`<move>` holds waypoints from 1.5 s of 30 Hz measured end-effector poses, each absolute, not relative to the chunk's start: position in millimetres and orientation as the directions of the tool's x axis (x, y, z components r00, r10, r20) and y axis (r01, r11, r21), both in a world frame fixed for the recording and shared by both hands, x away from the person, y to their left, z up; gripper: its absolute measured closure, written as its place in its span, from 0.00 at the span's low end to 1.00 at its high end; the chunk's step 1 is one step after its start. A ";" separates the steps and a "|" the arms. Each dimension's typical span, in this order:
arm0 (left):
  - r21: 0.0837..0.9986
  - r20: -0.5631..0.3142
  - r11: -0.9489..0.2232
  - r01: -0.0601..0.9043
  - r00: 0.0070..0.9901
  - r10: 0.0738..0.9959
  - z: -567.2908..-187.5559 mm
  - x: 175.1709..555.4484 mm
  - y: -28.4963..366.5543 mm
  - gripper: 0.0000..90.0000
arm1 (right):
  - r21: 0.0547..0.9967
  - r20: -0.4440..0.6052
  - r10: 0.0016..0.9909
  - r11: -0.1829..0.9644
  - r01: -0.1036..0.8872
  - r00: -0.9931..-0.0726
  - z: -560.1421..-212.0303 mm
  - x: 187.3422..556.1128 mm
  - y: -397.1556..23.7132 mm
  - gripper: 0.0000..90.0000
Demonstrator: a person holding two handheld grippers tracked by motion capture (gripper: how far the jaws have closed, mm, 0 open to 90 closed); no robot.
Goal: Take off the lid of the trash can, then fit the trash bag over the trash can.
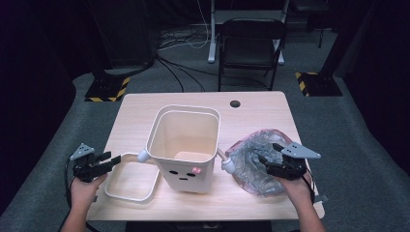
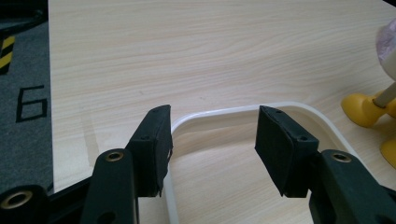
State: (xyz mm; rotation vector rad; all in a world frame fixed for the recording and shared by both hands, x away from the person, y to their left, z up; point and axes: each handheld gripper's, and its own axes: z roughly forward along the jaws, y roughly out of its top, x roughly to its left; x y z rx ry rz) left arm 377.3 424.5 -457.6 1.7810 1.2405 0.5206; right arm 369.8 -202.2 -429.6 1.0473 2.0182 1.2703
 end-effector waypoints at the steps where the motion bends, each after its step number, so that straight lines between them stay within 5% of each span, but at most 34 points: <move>1: 0.842 -0.137 -0.117 0.526 0.419 0.897 -457.0 376.2 423.5 0.49 | 0.903 -0.033 0.833 0.262 0.341 -0.552 -432.9 372.5 -204.0 0.30; 10: 0.863 -0.117 -0.135 0.487 0.453 0.884 -453.9 367.3 415.7 0.45 | 0.810 0.011 0.866 0.285 0.512 -0.500 -469.6 400.3 -211.0 0.22; 25: 0.863 -0.104 -0.149 0.482 0.458 0.883 -456.1 362.6 414.9 0.45 | 0.671 -0.017 0.875 0.369 0.643 -0.484 -504.5 416.2 -205.3 0.23; 45: 0.867 -0.085 -0.173 0.467 0.480 0.873 -454.6 371.6 405.2 0.43 | 0.685 0.024 0.876 0.337 0.646 -0.482 -506.3 408.0 -219.1 0.54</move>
